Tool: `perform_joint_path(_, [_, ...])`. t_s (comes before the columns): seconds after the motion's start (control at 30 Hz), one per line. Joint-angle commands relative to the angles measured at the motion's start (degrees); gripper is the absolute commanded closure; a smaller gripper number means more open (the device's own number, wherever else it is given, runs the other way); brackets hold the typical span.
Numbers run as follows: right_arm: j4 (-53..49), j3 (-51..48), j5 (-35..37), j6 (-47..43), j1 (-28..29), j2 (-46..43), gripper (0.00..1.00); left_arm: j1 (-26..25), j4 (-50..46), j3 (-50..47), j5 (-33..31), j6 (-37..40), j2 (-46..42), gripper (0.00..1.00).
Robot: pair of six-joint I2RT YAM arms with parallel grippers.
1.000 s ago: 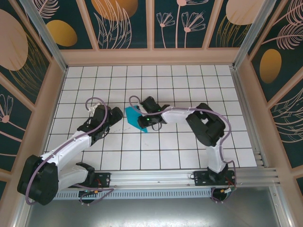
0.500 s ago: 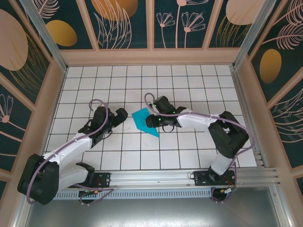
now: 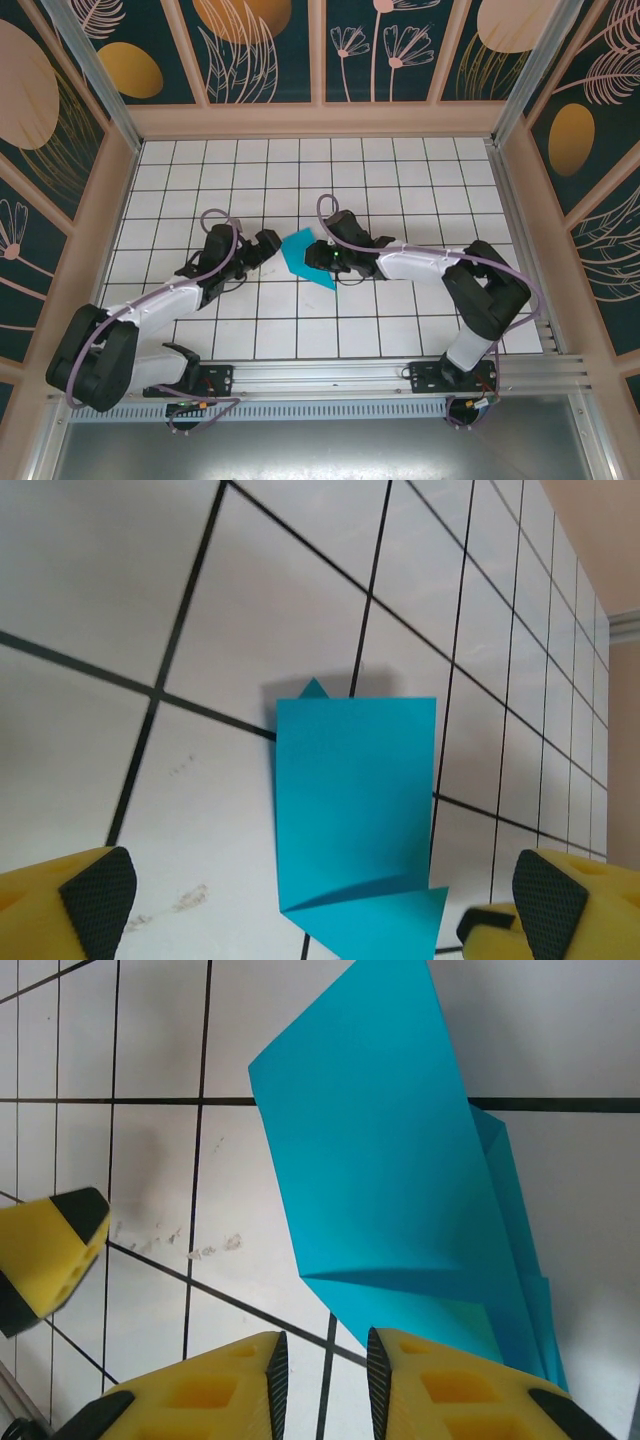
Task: Fold a paper plane with a square sheet of paper (pick it up from the middle)
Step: Turn over the paper at the center of the table.
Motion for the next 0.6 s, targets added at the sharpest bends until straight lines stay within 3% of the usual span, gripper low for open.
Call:
perform_joint_path(0.0, [2.7, -0.4, -0.6, 1.1, -0.5, 2.5, 0.70, -1.5, 3.1, -0.2, 2.2, -1.8, 1.8, 0.02])
perform_joint_path(0.43, [8.0, -2.4, -0.7, 2.0, -1.7, 6.8, 0.74, -6.1, 3.2, 2.6, 2.4, -3.2, 8.2, 0.04])
perform_joint_path(0.57, [9.0, -3.9, -1.1, 2.0, -2.5, 7.2, 0.74, -6.4, 4.2, 2.6, 3.3, -4.0, 8.7, 0.11])
